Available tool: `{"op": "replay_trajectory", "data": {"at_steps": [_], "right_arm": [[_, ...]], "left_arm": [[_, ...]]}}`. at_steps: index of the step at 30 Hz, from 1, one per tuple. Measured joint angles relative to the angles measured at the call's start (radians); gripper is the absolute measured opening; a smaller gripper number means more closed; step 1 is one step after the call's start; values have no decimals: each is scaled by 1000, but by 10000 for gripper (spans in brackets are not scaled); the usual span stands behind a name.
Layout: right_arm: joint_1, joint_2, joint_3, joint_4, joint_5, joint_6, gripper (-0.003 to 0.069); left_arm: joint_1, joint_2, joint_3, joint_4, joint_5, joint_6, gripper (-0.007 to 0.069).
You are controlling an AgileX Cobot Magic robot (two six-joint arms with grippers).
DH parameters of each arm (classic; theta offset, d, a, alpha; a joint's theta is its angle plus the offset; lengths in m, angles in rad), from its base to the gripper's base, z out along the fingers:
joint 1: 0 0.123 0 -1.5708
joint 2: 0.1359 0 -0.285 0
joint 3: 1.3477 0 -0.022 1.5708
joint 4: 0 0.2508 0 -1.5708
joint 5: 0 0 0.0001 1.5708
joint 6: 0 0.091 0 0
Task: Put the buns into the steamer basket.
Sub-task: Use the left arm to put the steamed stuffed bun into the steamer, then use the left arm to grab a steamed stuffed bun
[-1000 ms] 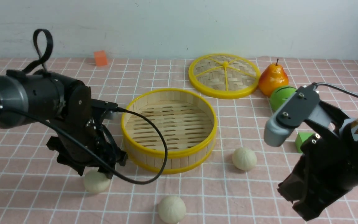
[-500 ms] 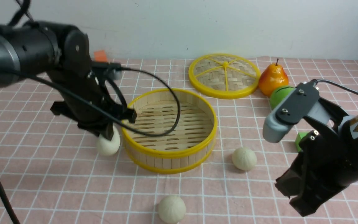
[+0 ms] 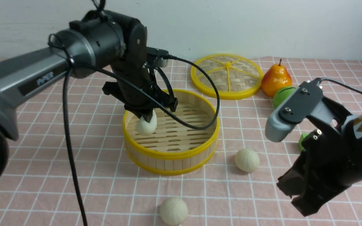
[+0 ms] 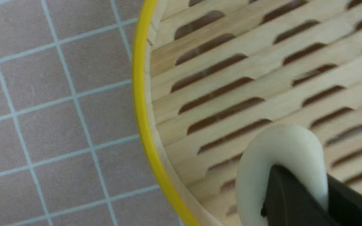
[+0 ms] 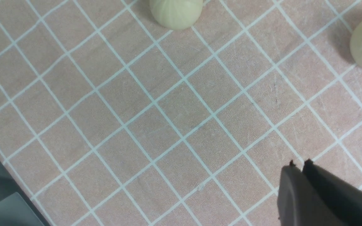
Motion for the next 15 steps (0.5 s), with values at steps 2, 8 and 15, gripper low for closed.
{"op": "replay_trajectory", "data": {"at_steps": [2,8,15], "right_arm": [[0,0,0,0,3,0,32],[0,0,0,0,5,0,33],[0,0,0,0,7,0,41]], "left_arm": [[0,49,-20,27,-5,-33,98],[1,90,-28,34,-28,-43,362],[1,46,-35,35,-13,-47,605]]}}
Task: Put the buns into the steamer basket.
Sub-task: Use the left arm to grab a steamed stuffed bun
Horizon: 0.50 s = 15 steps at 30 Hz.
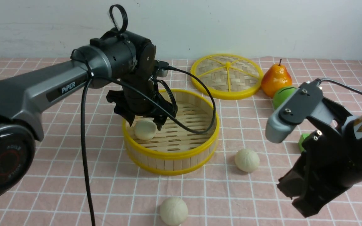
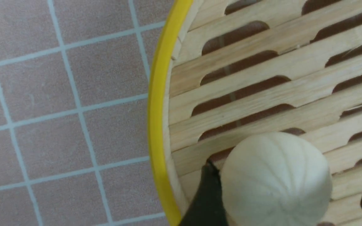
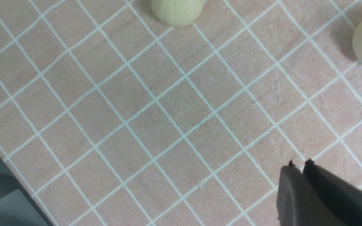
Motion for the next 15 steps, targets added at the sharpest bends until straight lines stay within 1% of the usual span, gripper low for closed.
{"op": "replay_trajectory", "data": {"at_steps": [3,6,9,11,15], "right_arm": [[0,0,0,0,0,0,45],[0,0,0,0,-2,0,45],[0,0,0,0,-2,0,45],[0,-6,0,-23,-1,0,48],[0,-36,0,-82,2,30,52]], "left_arm": [[0,-56,-23,0,48,0,616],[0,-142,-50,-6,103,0,594],[0,-217,-57,-40,163,0,567],[-17,-285,-57,-67,215,0,550],[-71,-348,-17,-77,227,12,545]]}}
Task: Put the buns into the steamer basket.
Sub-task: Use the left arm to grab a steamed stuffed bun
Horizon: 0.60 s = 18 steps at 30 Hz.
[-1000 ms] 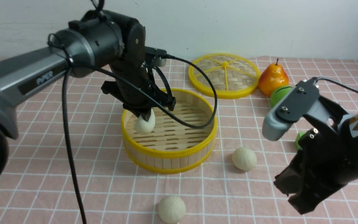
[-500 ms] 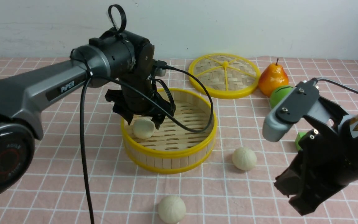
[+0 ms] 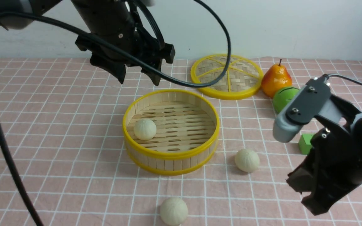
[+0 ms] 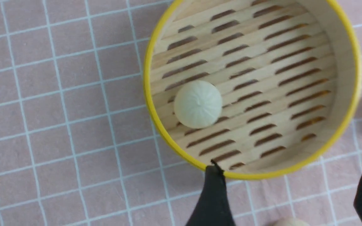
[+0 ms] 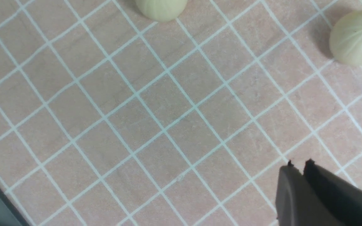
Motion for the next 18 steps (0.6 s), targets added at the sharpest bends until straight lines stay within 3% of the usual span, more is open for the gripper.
{"op": "replay_trajectory", "data": {"at_steps": [4,9,18], "right_arm": [[0,-90,0,-137,9,129,53],[0,-150,0,-195,18,222,57],[0,-152,0,-195,48,237,62]], "left_arm": [[-129,-78,183,-15,3,7,542],[-194,-89,392,-21,-13,8,542],[-207,-53,675,-60,-329,-11,542]]}}
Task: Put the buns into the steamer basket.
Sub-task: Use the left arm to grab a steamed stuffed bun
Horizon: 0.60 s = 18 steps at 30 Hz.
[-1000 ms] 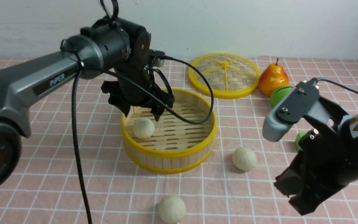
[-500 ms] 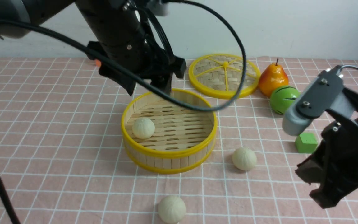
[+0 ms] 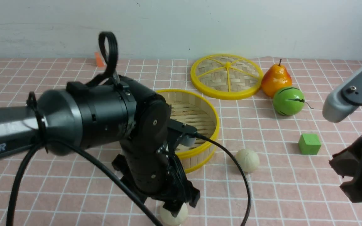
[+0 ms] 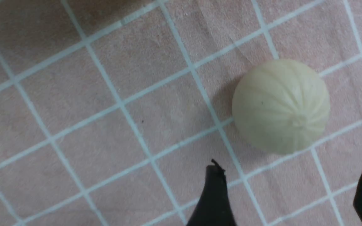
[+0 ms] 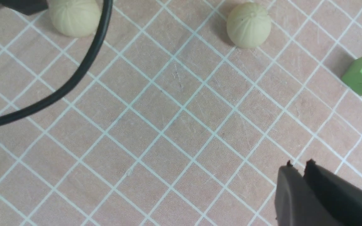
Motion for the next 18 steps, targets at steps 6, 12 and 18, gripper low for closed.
{"op": "replay_trajectory", "data": {"at_steps": [6,12,18], "right_arm": [[0,22,0,0,0,0,62],[0,31,0,0,0,2,63],[0,44,0,0,-1,3,63]], "left_arm": [[0,77,11,-10,-128,-3,542],[0,125,11,-10,-134,-4,461],[0,124,-103,2,-40,-3,146]]}}
